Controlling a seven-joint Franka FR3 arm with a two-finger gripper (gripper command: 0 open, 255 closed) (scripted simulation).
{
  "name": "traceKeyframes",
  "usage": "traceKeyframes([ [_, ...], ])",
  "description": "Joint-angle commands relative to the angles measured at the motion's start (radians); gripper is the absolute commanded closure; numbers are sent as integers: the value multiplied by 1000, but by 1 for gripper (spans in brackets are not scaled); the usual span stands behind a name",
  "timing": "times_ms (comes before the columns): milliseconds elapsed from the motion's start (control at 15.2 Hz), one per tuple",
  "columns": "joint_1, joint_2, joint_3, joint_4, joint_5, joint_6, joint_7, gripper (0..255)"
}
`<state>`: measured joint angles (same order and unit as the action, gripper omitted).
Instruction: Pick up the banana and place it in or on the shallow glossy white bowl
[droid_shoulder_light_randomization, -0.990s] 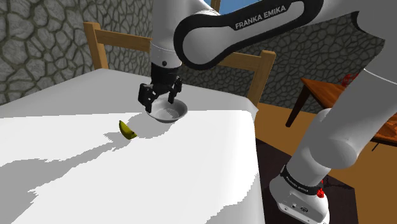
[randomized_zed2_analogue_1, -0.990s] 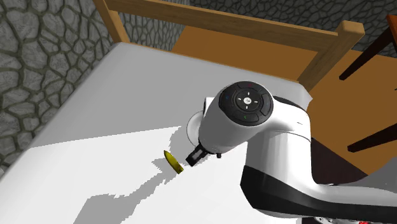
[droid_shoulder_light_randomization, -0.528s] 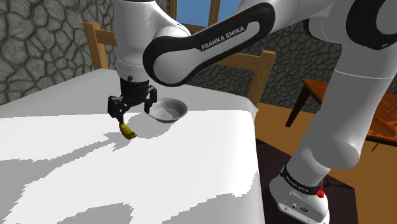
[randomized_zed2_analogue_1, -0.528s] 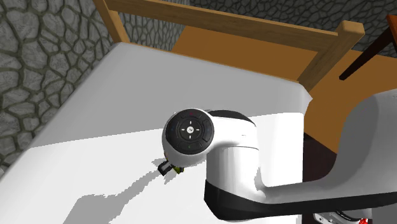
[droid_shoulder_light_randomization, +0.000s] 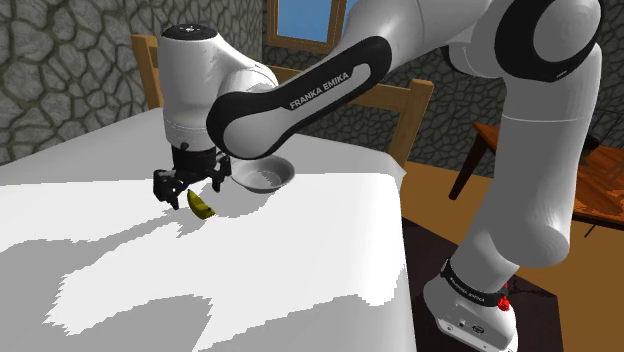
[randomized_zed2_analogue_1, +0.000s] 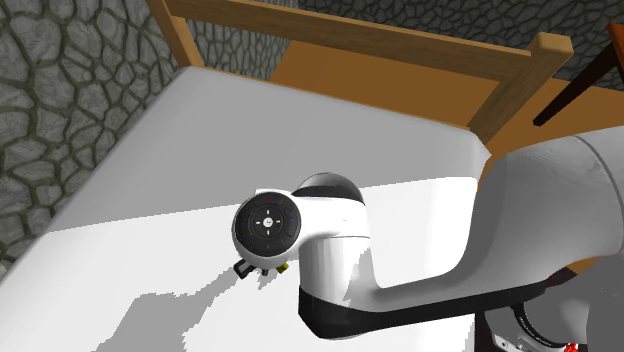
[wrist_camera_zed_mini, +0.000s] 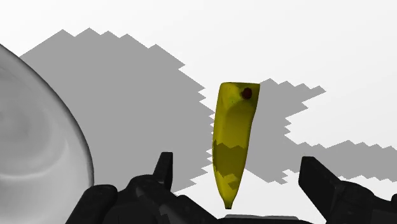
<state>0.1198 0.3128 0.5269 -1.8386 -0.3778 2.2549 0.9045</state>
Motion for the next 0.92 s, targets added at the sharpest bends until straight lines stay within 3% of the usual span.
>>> traceKeyframes([
  [0, 3, 14, -6, -8, -13, 21, 9, 0],
  [528, 4, 20, -8, -9, -17, 26, 11, 0],
  [594, 4, 20, -8, -9, -17, 26, 11, 255],
  [858, 4, 19, -8, -9, -17, 26, 11, 255],
])
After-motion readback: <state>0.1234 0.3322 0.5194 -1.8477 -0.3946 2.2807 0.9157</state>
